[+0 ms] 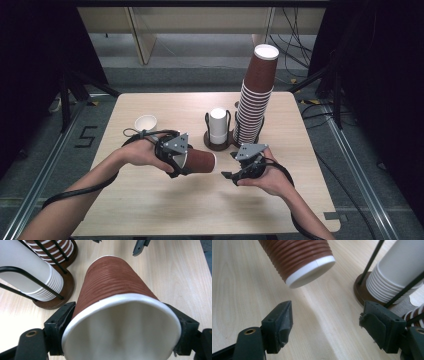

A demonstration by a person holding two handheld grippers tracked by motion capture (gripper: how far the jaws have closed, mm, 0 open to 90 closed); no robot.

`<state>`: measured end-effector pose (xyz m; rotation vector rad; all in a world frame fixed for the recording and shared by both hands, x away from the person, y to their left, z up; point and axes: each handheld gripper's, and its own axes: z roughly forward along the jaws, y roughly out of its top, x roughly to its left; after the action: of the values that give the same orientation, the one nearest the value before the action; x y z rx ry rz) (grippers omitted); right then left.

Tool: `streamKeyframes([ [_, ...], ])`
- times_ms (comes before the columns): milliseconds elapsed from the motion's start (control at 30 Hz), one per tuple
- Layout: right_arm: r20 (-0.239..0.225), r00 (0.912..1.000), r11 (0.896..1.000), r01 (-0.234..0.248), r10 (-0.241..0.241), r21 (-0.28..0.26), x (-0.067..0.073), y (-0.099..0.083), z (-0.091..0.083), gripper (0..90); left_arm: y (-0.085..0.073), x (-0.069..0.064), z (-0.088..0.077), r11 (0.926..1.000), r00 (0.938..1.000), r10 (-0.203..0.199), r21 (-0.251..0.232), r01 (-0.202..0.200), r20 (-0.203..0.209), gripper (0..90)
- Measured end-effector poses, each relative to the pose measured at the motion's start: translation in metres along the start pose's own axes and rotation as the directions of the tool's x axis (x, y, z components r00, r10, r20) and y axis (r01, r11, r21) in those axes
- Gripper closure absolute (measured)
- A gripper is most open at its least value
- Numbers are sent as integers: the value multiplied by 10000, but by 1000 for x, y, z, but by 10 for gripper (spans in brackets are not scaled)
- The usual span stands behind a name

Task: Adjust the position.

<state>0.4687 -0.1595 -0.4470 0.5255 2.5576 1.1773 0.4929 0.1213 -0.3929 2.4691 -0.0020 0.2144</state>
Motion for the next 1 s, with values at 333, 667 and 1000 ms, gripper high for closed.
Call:
streamKeyframes([
  [333,-230,9994,9991,284,-276,315,5,5,2,260,8,1,3,9963,9997,100,854,-118,205,202],
  [667,-436,9977,9973,542,-521,491,8,8,7,260,12,2,7,9875,9984,116,1565,-201,551,202],
  [1000,-544,9930,9939,1064,-1048,279,9,14,12,252,16,4,7,9830,9977,87,1827,-207,666,202],
])
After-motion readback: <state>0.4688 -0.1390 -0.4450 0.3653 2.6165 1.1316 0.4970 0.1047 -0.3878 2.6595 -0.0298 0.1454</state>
